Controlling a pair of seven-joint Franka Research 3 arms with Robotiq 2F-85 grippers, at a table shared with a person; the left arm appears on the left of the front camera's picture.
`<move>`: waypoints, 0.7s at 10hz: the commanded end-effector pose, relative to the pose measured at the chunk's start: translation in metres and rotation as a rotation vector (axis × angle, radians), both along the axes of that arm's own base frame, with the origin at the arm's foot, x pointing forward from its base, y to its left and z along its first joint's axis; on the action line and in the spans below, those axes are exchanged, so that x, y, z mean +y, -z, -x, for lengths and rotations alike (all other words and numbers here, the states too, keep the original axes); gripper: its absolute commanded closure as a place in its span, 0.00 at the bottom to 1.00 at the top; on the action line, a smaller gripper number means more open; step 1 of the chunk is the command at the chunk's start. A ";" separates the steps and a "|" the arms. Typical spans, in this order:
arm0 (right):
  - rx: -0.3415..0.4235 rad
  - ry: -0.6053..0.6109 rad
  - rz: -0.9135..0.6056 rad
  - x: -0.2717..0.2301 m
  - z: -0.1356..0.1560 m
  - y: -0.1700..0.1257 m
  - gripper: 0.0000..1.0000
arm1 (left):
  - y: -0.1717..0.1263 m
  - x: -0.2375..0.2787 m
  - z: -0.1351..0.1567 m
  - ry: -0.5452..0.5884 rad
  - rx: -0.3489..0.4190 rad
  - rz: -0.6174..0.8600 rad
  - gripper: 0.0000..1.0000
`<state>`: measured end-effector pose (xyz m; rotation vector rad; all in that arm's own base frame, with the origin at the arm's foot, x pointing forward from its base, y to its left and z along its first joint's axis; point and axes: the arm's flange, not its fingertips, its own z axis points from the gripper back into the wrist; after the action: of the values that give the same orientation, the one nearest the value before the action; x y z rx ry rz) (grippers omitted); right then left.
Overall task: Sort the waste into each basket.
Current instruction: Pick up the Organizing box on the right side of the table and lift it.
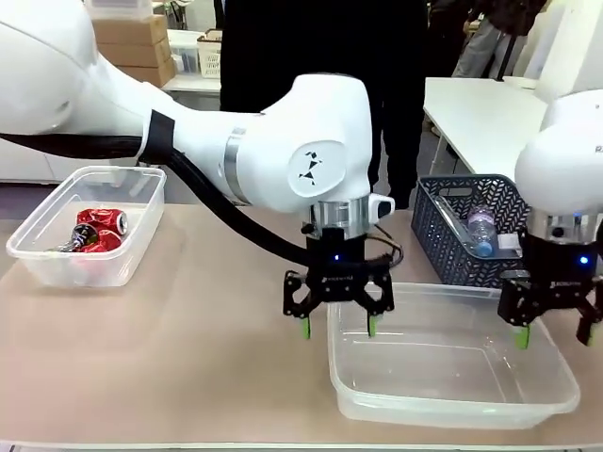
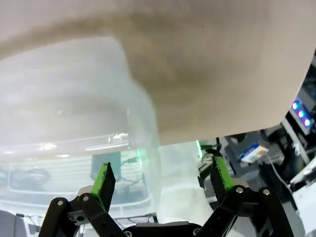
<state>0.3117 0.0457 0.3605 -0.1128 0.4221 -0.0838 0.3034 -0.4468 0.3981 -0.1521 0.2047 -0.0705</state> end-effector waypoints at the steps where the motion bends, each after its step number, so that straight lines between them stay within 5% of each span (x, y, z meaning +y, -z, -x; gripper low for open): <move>1: 0.031 0.068 0.008 -0.008 -0.003 0.031 0.00 | 0.014 0.009 -0.001 -0.006 -0.056 0.030 0.00; 6: -0.025 0.059 -0.097 -0.017 0.007 0.031 0.00 | 0.033 0.007 -0.007 0.040 -0.042 -0.006 0.00; 7: -0.031 0.033 -0.109 -0.017 0.010 0.031 0.12 | 0.032 0.007 -0.006 0.042 -0.055 -0.014 0.56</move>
<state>0.3275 0.0300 0.3397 -0.0397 0.4209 -0.1355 0.3100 -0.4433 0.3621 -0.1407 0.1785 -0.1011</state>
